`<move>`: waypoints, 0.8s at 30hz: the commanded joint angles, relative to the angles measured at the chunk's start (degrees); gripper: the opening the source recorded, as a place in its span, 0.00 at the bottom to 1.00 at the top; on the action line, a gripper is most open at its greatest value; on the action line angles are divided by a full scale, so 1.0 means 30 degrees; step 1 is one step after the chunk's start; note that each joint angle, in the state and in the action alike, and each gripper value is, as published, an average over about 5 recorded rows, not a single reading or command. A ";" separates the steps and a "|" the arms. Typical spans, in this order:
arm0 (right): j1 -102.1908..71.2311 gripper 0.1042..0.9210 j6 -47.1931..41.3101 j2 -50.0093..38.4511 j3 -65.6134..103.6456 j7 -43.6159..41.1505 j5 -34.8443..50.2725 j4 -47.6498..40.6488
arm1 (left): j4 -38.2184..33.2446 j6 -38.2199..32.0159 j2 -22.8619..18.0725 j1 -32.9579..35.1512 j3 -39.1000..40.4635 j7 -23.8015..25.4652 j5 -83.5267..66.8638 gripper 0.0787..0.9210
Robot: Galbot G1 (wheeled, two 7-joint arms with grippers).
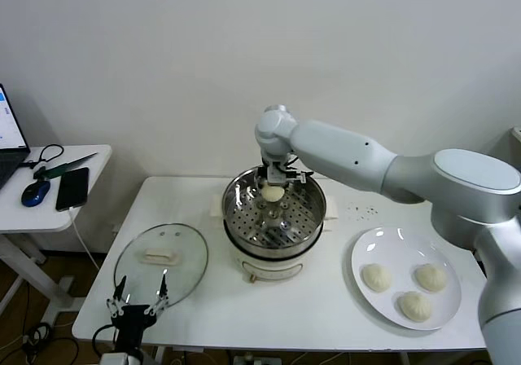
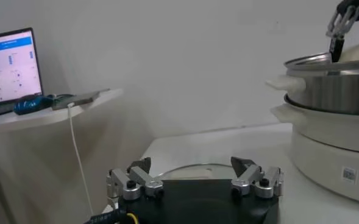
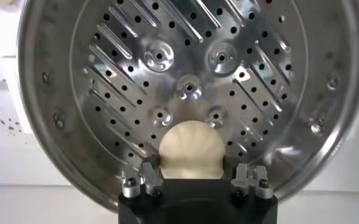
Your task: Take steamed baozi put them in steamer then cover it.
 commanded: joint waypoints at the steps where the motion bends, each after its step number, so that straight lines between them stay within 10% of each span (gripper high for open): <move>1: -0.0478 0.70 -0.0059 0.0313 -0.0412 -0.0014 0.0124 -0.0469 | 0.0051 0.0000 -0.0013 0.0039 -0.0021 -0.0009 0.0023 0.88; 24: 0.1951 0.88 -0.0301 -0.3029 0.0088 -0.0272 0.2017 0.3339 | -0.0107 -0.0064 -0.0038 0.0264 0.0041 -0.0092 0.0077 0.88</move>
